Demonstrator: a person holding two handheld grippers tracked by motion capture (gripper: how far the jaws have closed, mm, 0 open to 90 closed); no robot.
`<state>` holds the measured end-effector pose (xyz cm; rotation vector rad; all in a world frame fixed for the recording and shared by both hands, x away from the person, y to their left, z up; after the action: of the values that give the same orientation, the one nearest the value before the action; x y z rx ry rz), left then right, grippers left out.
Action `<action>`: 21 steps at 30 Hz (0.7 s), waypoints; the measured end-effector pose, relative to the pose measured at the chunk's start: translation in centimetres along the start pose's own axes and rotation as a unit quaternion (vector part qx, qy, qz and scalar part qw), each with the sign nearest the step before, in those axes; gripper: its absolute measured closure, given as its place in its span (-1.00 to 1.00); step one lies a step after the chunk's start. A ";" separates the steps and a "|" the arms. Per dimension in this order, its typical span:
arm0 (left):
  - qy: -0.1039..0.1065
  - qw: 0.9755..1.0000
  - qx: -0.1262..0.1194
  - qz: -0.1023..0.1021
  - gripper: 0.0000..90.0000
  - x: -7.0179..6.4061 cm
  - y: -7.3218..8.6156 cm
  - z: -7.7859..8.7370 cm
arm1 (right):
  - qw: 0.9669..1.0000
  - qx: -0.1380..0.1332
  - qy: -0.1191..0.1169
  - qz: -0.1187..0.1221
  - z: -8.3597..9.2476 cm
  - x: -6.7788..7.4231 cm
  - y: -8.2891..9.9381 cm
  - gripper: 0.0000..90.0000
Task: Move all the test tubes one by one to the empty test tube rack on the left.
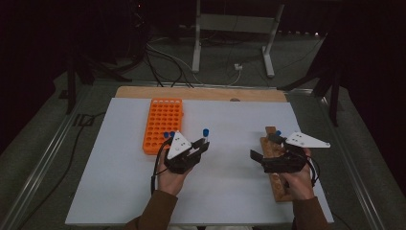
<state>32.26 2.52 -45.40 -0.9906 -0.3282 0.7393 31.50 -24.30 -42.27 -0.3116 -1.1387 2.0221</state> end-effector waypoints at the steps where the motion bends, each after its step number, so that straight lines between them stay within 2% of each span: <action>1: -0.001 1.000 -0.001 0.000 0.73 0.2 0.1 0.1 | 1.000 0.000 0.000 0.000 0.0 0.0 0.0 -1.00; 11: -0.021 1.000 -0.006 0.010 0.73 2.0 0.7 1.7 | 1.000 -0.004 0.003 -0.003 0.3 -0.2 0.0 -1.00; 21: -0.053 0.998 -0.016 0.028 0.73 4.8 1.4 3.8 | 1.000 -0.007 0.003 -0.006 0.5 -0.4 0.0 -1.00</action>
<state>32.95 8.73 -44.93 -0.9966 -0.4069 0.8404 31.48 -24.89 -42.04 -0.3161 -1.1484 2.0022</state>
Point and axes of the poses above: each handheld gripper's, and its own axes: z roughly backward along the jaws, y roughly out of its underside, x roughly to its left, the point moved 5 cm from there along -z, roughly forward along the jaws, and after that the axes turned 14 degrees about x, right-handed, at the moved point
